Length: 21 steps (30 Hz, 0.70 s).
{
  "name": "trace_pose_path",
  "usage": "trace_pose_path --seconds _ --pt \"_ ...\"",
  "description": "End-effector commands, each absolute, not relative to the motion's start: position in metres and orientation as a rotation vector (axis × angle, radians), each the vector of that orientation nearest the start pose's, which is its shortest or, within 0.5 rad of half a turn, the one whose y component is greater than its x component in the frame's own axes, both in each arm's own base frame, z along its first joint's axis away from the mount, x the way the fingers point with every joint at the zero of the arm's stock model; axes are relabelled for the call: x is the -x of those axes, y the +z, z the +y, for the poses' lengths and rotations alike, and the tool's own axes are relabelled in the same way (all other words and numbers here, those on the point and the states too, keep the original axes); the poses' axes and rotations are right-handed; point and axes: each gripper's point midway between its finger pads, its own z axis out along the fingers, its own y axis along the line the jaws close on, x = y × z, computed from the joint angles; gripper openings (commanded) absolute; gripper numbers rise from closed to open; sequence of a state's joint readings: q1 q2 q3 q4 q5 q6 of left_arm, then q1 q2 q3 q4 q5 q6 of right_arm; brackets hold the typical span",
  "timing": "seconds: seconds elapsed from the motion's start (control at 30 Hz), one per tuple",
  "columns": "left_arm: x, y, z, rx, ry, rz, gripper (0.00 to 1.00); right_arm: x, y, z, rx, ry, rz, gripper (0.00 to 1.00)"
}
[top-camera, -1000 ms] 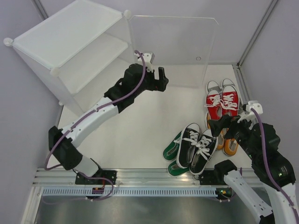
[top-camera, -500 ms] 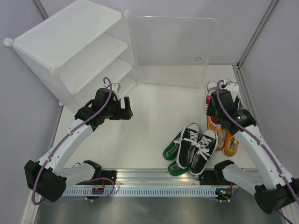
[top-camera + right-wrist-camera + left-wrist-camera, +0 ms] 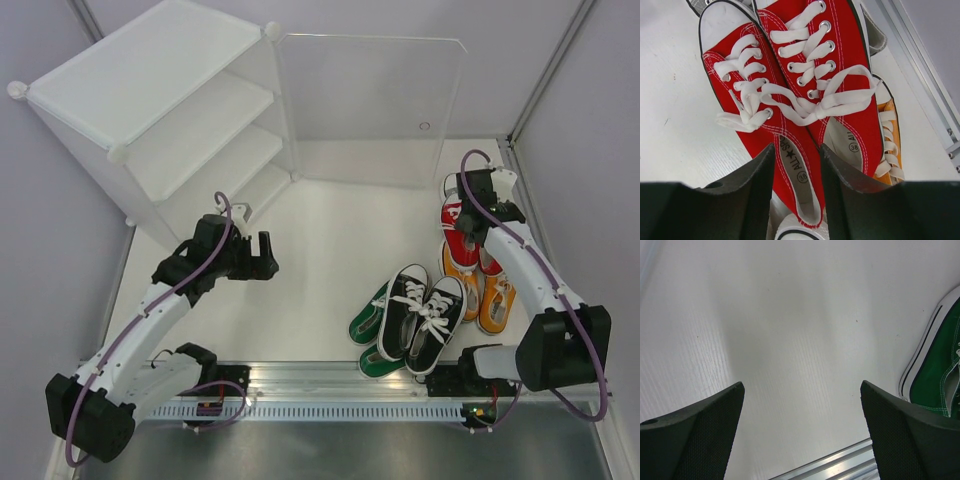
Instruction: Place and organize the shoes in the shoe cabinet
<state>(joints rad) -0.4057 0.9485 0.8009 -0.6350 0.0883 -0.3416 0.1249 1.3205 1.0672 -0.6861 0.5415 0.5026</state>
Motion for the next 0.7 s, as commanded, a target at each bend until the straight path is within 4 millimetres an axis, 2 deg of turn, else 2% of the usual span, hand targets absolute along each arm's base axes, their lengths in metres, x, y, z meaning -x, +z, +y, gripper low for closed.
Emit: trace_pose_path --seconds 0.0,0.23,0.47,0.53,0.67 --pt "-0.244 0.164 -0.132 -0.167 -0.459 2.288 1.00 -0.333 0.144 -0.033 -0.697 -0.341 2.257 0.45" --pt "-0.246 0.163 -0.127 -0.159 -0.419 2.282 1.00 -0.325 0.135 -0.043 -0.714 -0.404 2.266 0.43" --pt "-0.247 0.162 -0.124 -0.151 -0.405 2.280 1.00 -0.316 0.147 -0.048 -0.756 -0.384 2.231 0.43" --pt "-0.247 0.162 -0.124 -0.149 -0.402 2.280 1.00 -0.312 0.152 -0.052 -0.785 -0.383 2.212 0.45" --pt "-0.246 0.162 -0.123 -0.152 -0.398 2.278 1.00 -0.293 0.160 -0.075 -0.874 -0.507 2.181 0.48"
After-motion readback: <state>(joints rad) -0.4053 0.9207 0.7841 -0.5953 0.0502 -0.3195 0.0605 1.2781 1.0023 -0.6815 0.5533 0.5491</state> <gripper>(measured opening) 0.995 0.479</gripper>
